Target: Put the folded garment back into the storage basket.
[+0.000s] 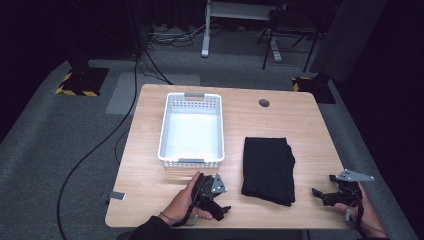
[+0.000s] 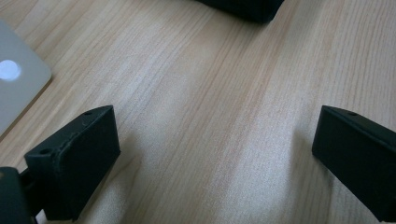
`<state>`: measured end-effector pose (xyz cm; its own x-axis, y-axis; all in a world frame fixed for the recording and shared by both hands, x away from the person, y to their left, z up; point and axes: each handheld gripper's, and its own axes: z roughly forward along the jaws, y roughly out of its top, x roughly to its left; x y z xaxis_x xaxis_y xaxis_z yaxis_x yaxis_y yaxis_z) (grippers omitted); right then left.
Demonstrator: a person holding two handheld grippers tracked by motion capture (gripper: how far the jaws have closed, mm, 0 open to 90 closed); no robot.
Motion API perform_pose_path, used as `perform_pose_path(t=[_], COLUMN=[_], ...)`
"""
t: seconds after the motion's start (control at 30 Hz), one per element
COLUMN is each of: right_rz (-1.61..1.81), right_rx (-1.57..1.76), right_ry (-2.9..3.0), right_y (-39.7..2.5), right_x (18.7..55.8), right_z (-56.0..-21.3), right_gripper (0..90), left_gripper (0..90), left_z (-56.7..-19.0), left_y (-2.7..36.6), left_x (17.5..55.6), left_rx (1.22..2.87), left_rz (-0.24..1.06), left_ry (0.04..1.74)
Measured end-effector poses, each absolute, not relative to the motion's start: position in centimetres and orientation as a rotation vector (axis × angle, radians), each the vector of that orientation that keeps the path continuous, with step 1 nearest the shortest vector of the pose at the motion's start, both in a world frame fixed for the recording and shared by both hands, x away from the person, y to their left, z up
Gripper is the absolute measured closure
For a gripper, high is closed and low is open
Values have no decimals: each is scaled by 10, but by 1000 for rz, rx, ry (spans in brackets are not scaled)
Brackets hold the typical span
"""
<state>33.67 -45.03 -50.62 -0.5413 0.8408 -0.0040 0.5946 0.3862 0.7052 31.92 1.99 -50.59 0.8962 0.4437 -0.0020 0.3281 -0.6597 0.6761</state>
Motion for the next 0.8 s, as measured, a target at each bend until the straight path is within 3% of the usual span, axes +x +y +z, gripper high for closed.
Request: perform_pose_path(t=[0.8], right_rz=[946], right_rx=[1244], right_ry=[2288], right_y=[-451], right_x=[337], right_z=[-506], right_gripper=[5], left_gripper=[49], left_z=[-496], left_y=[-8], left_x=[323], left_rx=[2353], left_rz=[262], left_ry=[504])
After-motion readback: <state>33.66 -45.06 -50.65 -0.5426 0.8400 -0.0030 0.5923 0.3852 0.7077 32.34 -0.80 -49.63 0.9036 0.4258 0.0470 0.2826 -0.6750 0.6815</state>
